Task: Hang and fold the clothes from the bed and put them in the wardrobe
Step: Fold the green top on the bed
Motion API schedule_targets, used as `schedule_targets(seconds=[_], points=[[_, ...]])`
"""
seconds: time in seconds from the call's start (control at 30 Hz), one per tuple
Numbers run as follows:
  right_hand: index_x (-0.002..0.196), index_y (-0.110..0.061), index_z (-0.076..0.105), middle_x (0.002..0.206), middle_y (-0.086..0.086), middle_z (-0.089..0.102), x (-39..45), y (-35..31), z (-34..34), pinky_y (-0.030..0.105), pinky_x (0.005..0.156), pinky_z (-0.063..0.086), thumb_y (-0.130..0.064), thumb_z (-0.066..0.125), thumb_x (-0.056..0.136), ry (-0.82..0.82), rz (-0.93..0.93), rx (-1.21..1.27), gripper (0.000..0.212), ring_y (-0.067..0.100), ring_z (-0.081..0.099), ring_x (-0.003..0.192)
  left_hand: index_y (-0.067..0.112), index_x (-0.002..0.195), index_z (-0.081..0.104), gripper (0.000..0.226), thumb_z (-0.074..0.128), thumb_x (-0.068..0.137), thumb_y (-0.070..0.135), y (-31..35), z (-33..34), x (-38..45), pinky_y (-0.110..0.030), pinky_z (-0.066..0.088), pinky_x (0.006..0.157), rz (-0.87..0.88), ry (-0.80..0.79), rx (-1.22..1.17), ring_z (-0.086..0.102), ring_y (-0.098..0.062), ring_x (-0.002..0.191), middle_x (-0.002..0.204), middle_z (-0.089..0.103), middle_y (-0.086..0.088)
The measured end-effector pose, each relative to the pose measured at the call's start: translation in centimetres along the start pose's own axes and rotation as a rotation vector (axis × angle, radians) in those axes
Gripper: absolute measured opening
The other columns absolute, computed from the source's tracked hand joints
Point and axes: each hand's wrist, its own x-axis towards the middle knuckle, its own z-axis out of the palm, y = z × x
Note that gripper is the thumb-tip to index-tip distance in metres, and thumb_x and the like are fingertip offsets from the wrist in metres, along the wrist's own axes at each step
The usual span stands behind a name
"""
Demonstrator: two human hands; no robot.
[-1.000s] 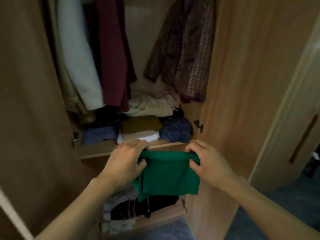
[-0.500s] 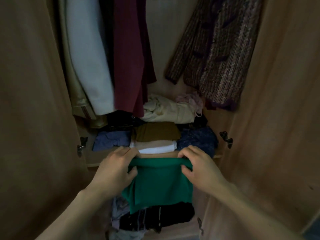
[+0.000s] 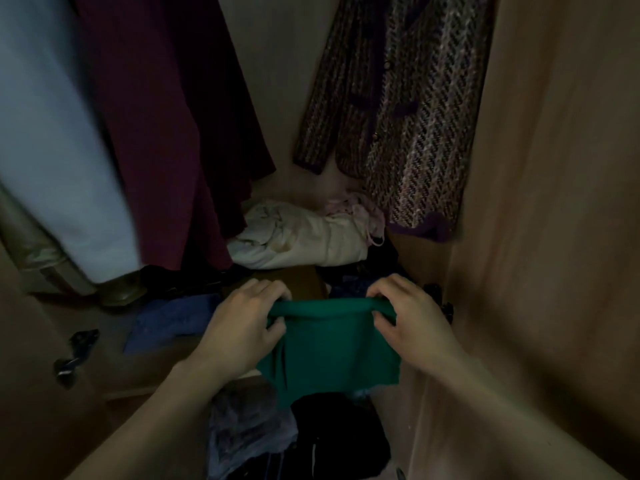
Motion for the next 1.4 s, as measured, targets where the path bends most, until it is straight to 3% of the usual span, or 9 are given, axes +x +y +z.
schedule_targets(seconds=[0.3,0.47,0.6,0.77,0.9,1.0,1.1,1.27,1.4], points=[[0.104,-0.021,0.057,0.102,-0.007,0.051,5.3,3.9,1.3,0.037,0.074,0.051,-0.012,0.065,0.088,0.000,-0.013,-0.025,0.020,0.013,0.053,0.090,0.017,0.096,0.061,0.020,0.070,0.081,0.007,-3.2,3.6,5.7,-0.030,0.042,0.070,-0.023,0.022,-0.134,0.053,-0.011,0.085,0.091,0.061,0.005],[0.101,-0.016,0.060,0.101,-0.006,0.054,9.4,4.3,3.6,0.038,0.076,0.052,-0.008,0.066,0.088,-0.009,-0.024,0.026,0.017,0.012,0.055,0.090,0.018,0.097,0.061,0.018,0.069,0.085,0.007,-7.0,3.6,8.1,-0.016,0.036,0.058,-0.028,-0.001,-0.190,0.053,0.002,0.065,0.089,0.062,0.007],[0.099,-0.020,0.060,0.100,-0.008,0.055,12.9,4.5,5.5,0.033,0.076,0.053,-0.010,0.066,0.089,-0.040,-0.056,0.072,0.015,0.008,0.056,0.090,0.022,0.097,0.060,0.020,0.068,0.086,0.008,-9.9,2.3,9.4,-0.020,0.042,0.055,-0.040,-0.004,-0.211,0.055,-0.008,0.058,0.088,0.061,0.010],[0.099,-0.022,0.062,0.097,-0.012,0.056,16.8,5.5,8.6,0.012,0.069,0.042,-0.011,0.067,0.087,-0.048,-0.049,0.116,0.017,0.000,0.055,0.091,0.019,0.102,0.056,0.015,0.060,0.088,0.013,-13.3,2.6,11.8,-0.032,0.049,0.064,-0.037,-0.039,-0.073,0.054,-0.009,0.075,0.089,0.058,0.004],[0.098,-0.021,0.062,0.099,-0.008,0.060,20.3,7.6,13.1,0.017,0.075,0.043,-0.006,0.068,0.085,-0.136,0.000,0.155,0.021,0.004,0.055,0.092,0.014,0.109,0.055,0.020,0.056,0.090,0.008,-16.6,6.4,14.6,-0.026,0.041,0.058,-0.142,-0.114,0.019,0.054,-0.014,0.078,0.096,0.061,-0.004],[0.102,-0.013,0.063,0.104,0.000,0.060,22.3,9.6,17.3,0.023,0.076,0.045,-0.003,0.068,0.084,-0.200,0.106,0.180,0.022,0.018,0.058,0.098,0.012,0.133,0.045,0.046,0.054,0.090,0.000,-18.7,10.5,16.2,-0.026,0.038,0.069,-0.222,-0.181,0.157,0.056,-0.020,0.094,0.111,0.061,-0.009],[0.116,-0.011,0.062,0.117,0.008,0.056,23.1,10.9,20.6,0.030,0.088,0.046,-0.001,0.068,0.083,-0.185,0.179,0.096,0.034,0.025,0.054,0.109,0.013,0.147,0.033,0.078,0.066,0.078,-0.003,-19.5,13.2,17.1,-0.037,0.038,0.097,-0.249,-0.218,0.369,0.047,-0.029,0.123,0.134,0.052,-0.010],[0.129,-0.012,0.058,0.132,0.009,0.054,21.1,10.7,22.2,0.039,0.099,0.045,-0.022,0.067,0.090,-0.106,0.014,0.007,0.041,0.027,0.050,0.119,0.008,0.114,0.070,0.046,0.083,0.070,0.016,-18.0,14.6,15.1,-0.043,0.051,0.097,-0.107,-0.052,0.379,0.064,-0.032,0.109,0.115,0.069,-0.013],[0.146,-0.020,0.042,0.152,0.005,0.037,19.0,10.0,22.8,0.038,0.113,0.032,-0.059,0.035,0.098,-0.260,-0.091,-0.007,0.062,0.020,0.035,0.137,0.010,0.136,0.058,0.059,0.043,0.097,0.051,-16.8,16.8,12.8,-0.048,0.036,0.114,-0.139,-0.178,0.373,0.050,-0.029,0.133,0.142,0.055,-0.012]])
